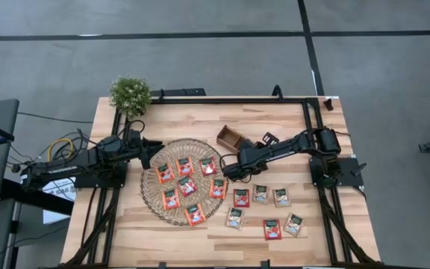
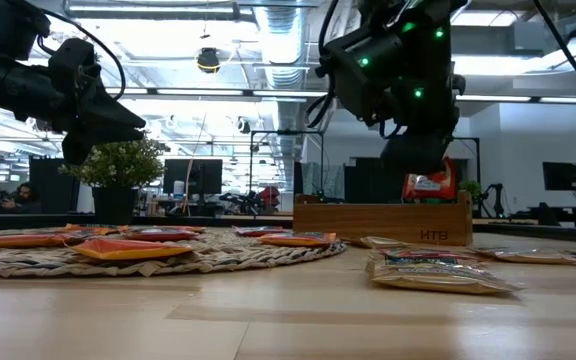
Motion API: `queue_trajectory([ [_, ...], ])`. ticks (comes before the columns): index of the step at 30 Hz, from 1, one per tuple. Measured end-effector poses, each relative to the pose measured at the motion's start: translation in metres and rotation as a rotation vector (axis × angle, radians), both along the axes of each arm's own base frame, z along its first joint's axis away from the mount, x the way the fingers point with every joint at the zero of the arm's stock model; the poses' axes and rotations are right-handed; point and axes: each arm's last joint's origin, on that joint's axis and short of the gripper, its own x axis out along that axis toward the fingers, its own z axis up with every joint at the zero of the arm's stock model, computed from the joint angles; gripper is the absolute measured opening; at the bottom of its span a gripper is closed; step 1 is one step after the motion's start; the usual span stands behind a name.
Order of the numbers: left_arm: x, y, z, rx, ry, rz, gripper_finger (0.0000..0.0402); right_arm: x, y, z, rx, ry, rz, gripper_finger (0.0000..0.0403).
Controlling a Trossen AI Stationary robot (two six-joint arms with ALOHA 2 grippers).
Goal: Pick & Place Tea
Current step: Put the red tea bag into the right section of the wooden organizer
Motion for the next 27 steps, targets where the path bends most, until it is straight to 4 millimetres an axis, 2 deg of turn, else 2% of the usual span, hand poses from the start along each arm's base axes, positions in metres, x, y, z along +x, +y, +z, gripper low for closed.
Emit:
queue_trajectory([
  [19,0.0,0.0,0.0,0.002,0.001,0.0,0.0105,0.0004,-0.0066,-0.0004,0.004,-0.02,-0.048,0.0],
  [22,0.0,0.0,0.0,0.002,0.001,0.0,0.0105,0.0016,-0.0085,-0.0054,0.007,-0.005,-0.059,0.0],
  [27,0.0,0.0,0.0,0.002,0.001,0.0,0.0105,0.0003,-0.005,-0.0041,-0.005,-0.014,-0.066,0.0],
])
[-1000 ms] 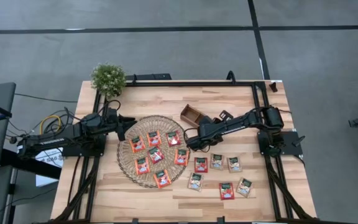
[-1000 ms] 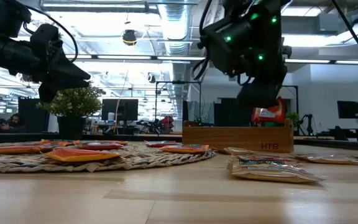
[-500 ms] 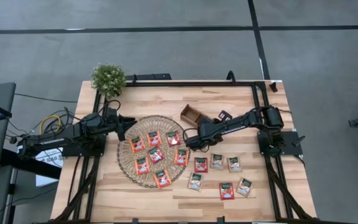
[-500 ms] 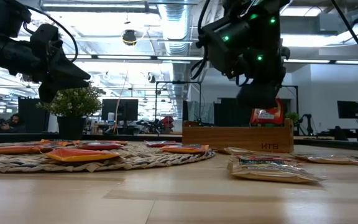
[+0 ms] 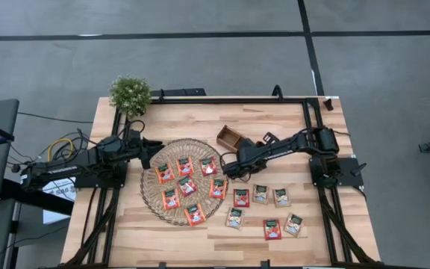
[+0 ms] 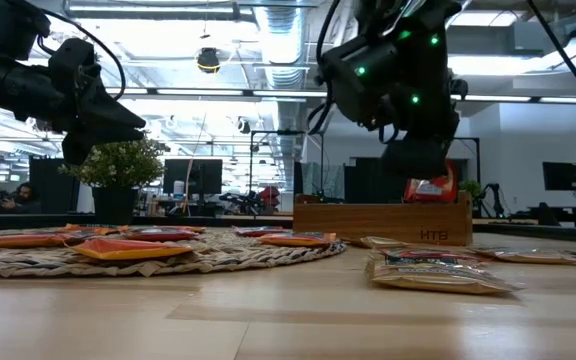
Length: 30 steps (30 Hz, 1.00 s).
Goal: Pick & Place Tea
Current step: Put the red tea bag into the right section of the wooden organizer
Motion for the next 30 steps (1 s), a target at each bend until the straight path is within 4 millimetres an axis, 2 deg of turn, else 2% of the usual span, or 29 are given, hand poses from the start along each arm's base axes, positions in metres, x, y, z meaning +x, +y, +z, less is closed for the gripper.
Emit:
queue_trajectory([
  [6,0.0,0.0,0.0,0.0,0.0,0.0,0.0105,0.0,0.0,0.0,-0.009,-0.006,-0.009,0.0],
  [14,0.0,0.0,0.0,0.0,0.0,0.0,0.0105,-0.01,0.0,-0.015,0.034,0.054,-0.018,0.0],
  [30,0.0,0.0,0.0,0.002,0.0,0.007,0.0105,-0.011,-0.001,-0.015,0.028,0.063,-0.013,0.0],
])
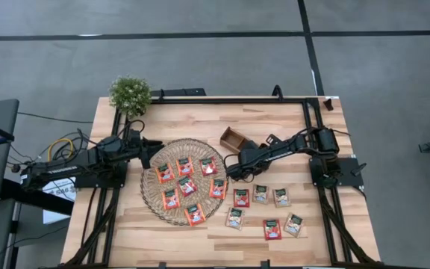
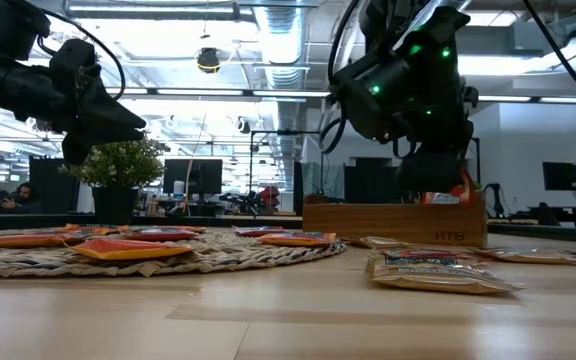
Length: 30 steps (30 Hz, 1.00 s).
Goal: Pick & Place Tea
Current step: Put the red tea bag into the right section of the wooden organizer
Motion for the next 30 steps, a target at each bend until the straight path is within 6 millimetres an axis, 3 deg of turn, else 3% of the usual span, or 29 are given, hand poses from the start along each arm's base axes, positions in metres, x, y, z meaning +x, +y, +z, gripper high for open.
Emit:
queue_trajectory([
  [10,0.0,0.0,0.0,0.0,0.0,0.0,0.0105,0.002,0.0004,-0.0014,0.012,-0.028,-0.006,0.0005],
  [21,0.0,0.0,-0.0001,0.0,0.0,0.0,0.0105,0.002,-0.0001,-0.0014,0.013,-0.028,-0.008,0.0075],
  [30,0.0,0.0,-0.0001,0.0,0.0,0.0,0.0105,0.0012,-0.0002,-0.0007,0.011,-0.018,-0.008,0.0087],
])
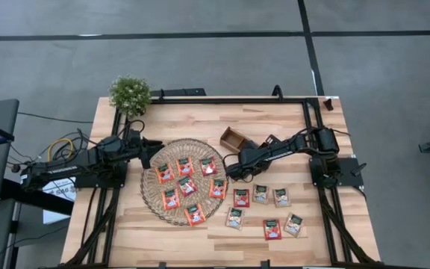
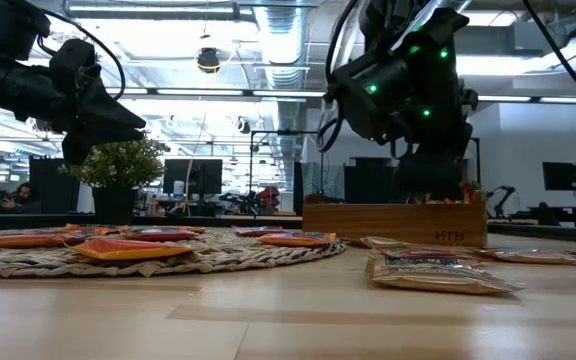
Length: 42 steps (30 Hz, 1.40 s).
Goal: Pick & Place Tea
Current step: Put the red tea bag into the right section of the wooden organizer
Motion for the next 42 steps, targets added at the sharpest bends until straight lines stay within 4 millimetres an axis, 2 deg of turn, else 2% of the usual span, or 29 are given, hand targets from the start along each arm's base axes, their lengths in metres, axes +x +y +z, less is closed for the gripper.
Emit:
queue_trajectory([
  [7,0.0,0.0,0.0,0.0,0.0,0.0,0.0105,-0.006,-0.001,0.005,-0.034,0.035,-0.036,0.0088],
  [11,0.0,0.0,0.0,-0.001,-0.001,0.0,0.0105,-0.002,0.0,0.02,-0.029,-0.034,-0.038,0.0088],
  [18,0.0,0.0,0.0,-0.003,-0.002,0.0,0.0105,-0.006,0.0,0.068,-0.004,-0.184,0.004,0.0088],
  [24,0.0,0.0,0.0,-0.004,-0.004,0.001,0.0105,-0.028,0.011,0.108,0.095,-0.212,0.185,0.0088],
  [31,0.0,0.0,0.0,-0.005,-0.003,0.001,0.0105,-0.052,0.046,0.133,0.279,-0.287,0.314,0.0088],
  [39,0.0,0.0,0.0,-0.006,-0.003,0.001,0.0105,-0.067,0.128,0.13,0.633,-0.345,0.52,0.0088],
  [42,0.0,0.0,0.0,-0.007,-0.003,0.001,0.0105,-0.072,0.16,0.125,0.697,-0.385,0.63,0.0088],
])
